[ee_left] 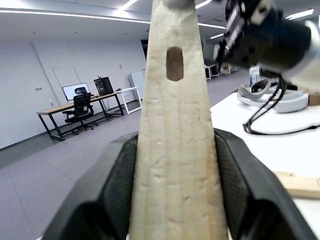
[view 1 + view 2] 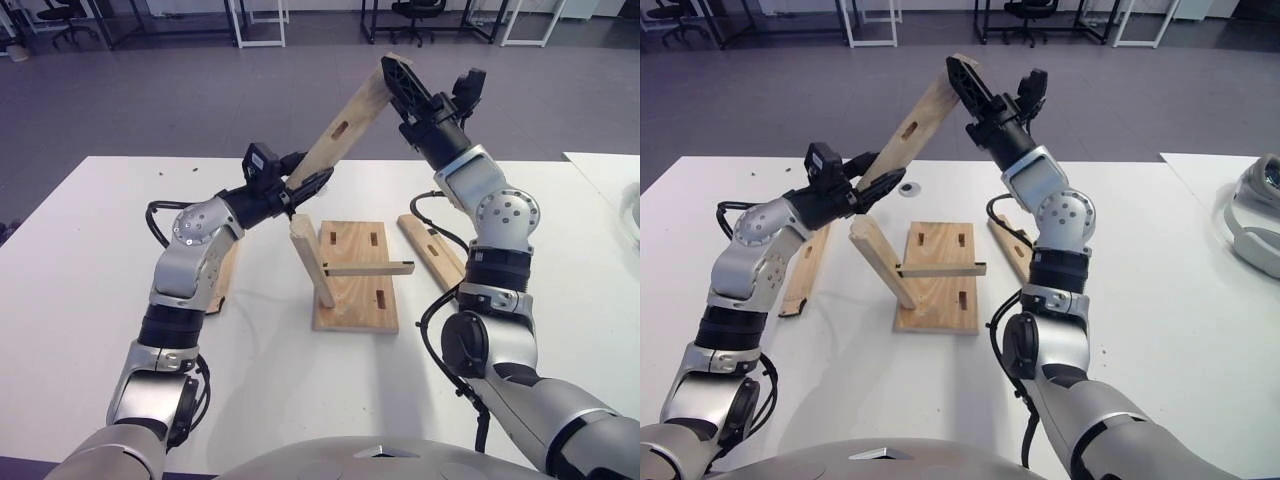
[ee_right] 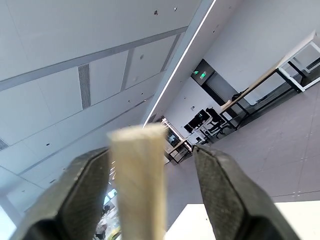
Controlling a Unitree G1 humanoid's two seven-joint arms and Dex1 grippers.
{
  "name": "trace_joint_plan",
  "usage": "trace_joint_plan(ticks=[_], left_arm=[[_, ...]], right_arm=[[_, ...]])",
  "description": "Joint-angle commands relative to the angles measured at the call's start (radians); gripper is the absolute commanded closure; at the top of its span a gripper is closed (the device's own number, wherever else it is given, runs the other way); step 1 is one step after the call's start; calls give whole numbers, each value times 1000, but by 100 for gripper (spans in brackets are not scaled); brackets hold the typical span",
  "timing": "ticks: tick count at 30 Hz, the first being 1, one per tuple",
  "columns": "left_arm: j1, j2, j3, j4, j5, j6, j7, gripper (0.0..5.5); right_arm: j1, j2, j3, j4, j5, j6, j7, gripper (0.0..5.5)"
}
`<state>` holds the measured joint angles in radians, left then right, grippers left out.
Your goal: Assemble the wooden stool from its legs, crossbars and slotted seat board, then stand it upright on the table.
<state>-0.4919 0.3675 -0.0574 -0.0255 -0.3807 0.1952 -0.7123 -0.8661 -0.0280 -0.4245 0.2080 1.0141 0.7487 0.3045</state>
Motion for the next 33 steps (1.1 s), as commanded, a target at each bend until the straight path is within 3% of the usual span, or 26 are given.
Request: trace_joint_plan(ticks=[1, 9, 10, 14, 16, 19, 22, 28, 33], left_arm=[[-6, 15, -7, 21, 42, -65, -35, 343], [-15, 61, -14, 36, 86, -77, -87, 343], [-13, 62, -16, 35, 89, -73, -91, 306], [32, 74, -1, 37, 108, -37, -57, 239], [130, 94, 32, -3, 118, -8, -7, 206], [350, 105, 102, -140, 118, 71, 84, 158], [539, 68, 111, -278, 118, 139, 168, 107], [599, 54, 58, -365, 165, 245, 252, 17], [579, 17, 32, -397, 150, 283, 277, 14]], right_arm=[[-10, -3, 26, -17, 25, 59, -33, 293], [25, -23, 27, -20, 29, 102, -61, 428], [28, -22, 26, -22, 28, 98, -63, 445], [143, -41, 33, -106, -49, 31, -76, 449], [327, -63, -36, -254, -62, 13, -143, 449], [642, -69, -156, -540, 68, 81, -269, 449], [833, -66, -192, -697, 197, 130, -395, 449], [946, -77, -137, -747, 278, 111, -543, 449], [951, -142, -75, -760, 159, 47, -579, 449]])
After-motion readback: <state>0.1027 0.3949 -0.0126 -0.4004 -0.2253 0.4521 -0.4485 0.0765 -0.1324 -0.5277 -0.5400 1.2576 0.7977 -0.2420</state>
